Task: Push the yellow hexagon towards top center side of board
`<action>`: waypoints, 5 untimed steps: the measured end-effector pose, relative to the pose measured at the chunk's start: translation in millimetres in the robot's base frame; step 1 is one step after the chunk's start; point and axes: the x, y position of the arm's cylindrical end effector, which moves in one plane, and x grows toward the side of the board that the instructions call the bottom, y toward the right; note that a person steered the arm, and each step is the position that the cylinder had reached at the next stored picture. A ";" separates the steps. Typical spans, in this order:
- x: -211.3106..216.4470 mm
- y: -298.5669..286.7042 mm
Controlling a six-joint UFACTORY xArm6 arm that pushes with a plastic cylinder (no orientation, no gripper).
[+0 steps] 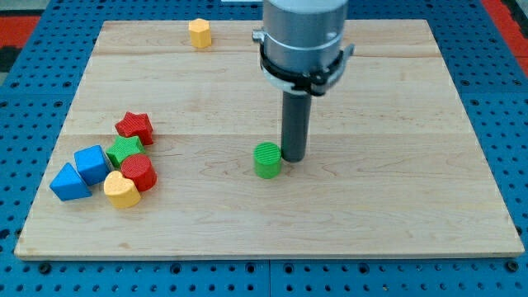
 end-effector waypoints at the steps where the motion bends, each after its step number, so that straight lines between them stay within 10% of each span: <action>1: 11.5 -52.0; 3: -1.1 -117.3; 5: -146.3 -64.6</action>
